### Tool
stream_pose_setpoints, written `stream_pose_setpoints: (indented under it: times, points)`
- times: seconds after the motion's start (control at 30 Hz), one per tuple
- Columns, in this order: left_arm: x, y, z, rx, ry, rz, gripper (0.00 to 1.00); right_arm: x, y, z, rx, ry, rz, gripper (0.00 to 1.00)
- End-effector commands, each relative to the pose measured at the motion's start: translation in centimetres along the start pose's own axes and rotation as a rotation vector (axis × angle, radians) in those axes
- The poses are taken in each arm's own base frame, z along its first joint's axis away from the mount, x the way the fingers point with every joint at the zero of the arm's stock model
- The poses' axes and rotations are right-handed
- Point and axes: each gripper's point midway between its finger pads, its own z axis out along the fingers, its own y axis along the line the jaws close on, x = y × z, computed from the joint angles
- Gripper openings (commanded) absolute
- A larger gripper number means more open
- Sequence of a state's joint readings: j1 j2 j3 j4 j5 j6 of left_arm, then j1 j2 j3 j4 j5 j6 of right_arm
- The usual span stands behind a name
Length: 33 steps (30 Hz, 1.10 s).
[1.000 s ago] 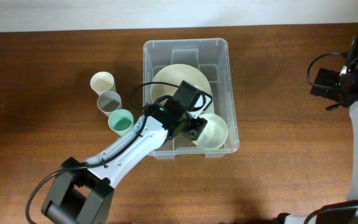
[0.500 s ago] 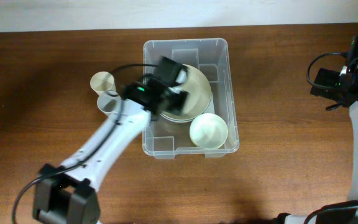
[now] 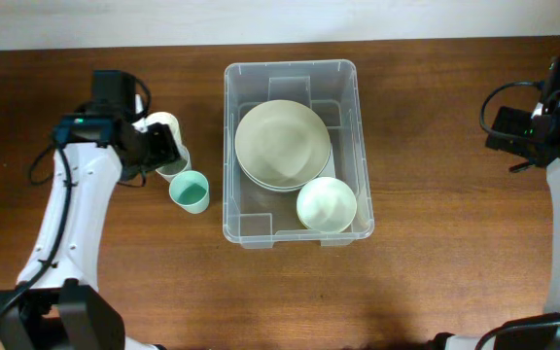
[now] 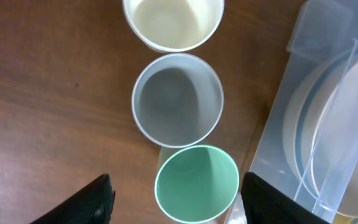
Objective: Pack container
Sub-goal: 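Withdraw the left gripper and move it to the mint green cup, then grasp the mint green cup rim with the left gripper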
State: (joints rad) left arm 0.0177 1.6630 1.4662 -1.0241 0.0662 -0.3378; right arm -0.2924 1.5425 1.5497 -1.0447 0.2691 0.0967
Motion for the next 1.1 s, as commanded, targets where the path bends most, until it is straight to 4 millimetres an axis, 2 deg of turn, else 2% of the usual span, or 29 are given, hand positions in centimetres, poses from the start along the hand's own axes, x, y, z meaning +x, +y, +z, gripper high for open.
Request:
stream_pose_setpoints:
  times: [0.0,0.3,0.37,0.67,1.07]
  points:
    - [1.8,-0.6,0.1,0.062,0.061,-0.027,0.67,-0.2,-0.3,0.0,0.013,-0.003,0.004,0.99]
    - [7.1,1.1,3.0,0.017,0.227,-0.067,0.66,-0.2,-0.3,0.0,0.013,-0.003,0.004,0.99]
    - [7.7,1.2,4.0,0.023,0.23,-0.068,0.63,-0.2,-0.3,0.0,0.013,-0.003,0.004,0.99]
    - [6.8,1.0,5.9,0.047,0.16,-0.092,0.61,-0.2,-0.3,0.0,0.013,-0.003,0.004,0.99]
    - [7.0,1.0,6.0,0.049,0.165,-0.1,0.6,-0.2,-0.3,0.0,0.013,-0.003,0.004,0.99]
